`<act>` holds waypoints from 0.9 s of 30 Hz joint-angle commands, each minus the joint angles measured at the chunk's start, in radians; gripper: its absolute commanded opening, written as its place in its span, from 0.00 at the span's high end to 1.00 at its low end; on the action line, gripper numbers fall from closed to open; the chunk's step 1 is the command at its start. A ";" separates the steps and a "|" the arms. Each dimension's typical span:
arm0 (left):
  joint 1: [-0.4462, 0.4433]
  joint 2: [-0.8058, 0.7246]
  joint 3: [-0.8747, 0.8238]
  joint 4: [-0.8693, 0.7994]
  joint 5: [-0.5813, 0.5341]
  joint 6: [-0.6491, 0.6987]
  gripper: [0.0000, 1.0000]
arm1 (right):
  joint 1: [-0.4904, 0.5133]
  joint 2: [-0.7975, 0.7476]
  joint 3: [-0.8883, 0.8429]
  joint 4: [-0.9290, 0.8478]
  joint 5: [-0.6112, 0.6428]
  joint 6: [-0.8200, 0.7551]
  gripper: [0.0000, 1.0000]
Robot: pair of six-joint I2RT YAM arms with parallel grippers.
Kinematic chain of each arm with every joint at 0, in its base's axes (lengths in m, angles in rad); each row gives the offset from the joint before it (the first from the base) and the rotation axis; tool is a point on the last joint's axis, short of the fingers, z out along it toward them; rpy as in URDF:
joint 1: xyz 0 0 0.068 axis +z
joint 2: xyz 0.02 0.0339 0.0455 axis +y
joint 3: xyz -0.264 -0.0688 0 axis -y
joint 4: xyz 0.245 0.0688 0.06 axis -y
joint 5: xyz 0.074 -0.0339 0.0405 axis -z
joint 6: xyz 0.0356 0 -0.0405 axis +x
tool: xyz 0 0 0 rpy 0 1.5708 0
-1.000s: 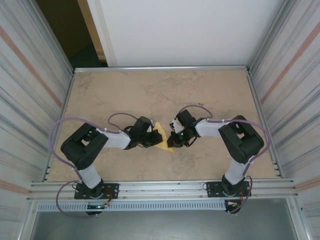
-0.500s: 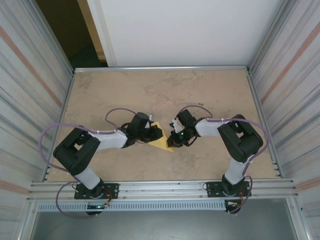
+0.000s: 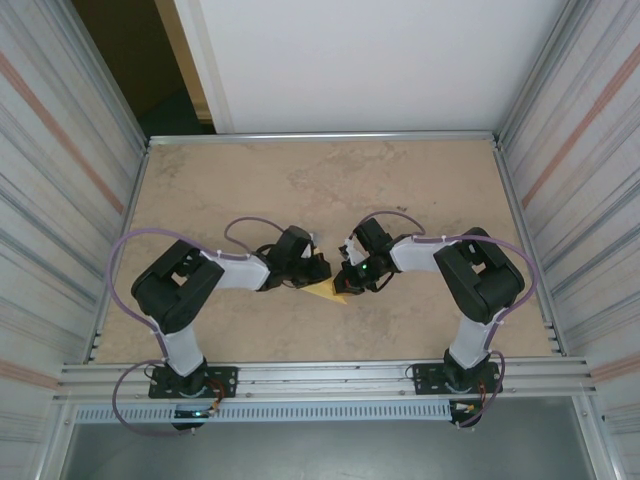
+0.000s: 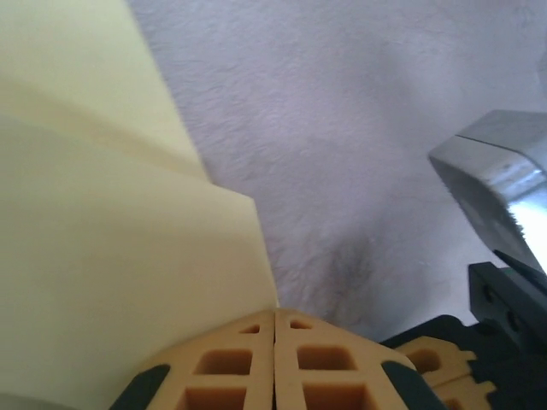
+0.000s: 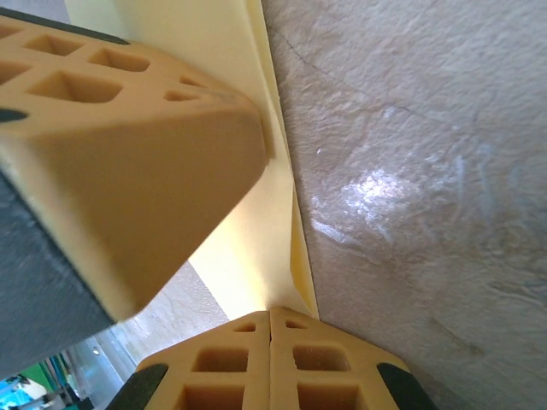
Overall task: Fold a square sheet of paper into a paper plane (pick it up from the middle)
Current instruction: Fourth fold the wing at the center of the table.
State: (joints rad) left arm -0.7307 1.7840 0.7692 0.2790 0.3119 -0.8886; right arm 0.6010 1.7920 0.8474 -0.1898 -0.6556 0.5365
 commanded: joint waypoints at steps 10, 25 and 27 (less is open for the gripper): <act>0.059 -0.038 -0.142 0.096 -0.066 -0.020 0.90 | 0.018 0.139 -0.042 -0.128 0.189 0.108 0.97; 0.260 -0.053 -0.156 0.052 -0.037 0.072 0.90 | 0.020 0.137 -0.059 -0.154 0.213 0.109 0.97; 0.282 -0.046 -0.139 0.026 -0.043 0.084 0.90 | 0.020 0.136 -0.058 -0.155 0.211 0.108 0.97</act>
State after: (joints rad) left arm -0.5018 1.7275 0.6243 0.4278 0.3767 -0.8677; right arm 0.6075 1.8320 0.8680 -0.1719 -0.6865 0.6209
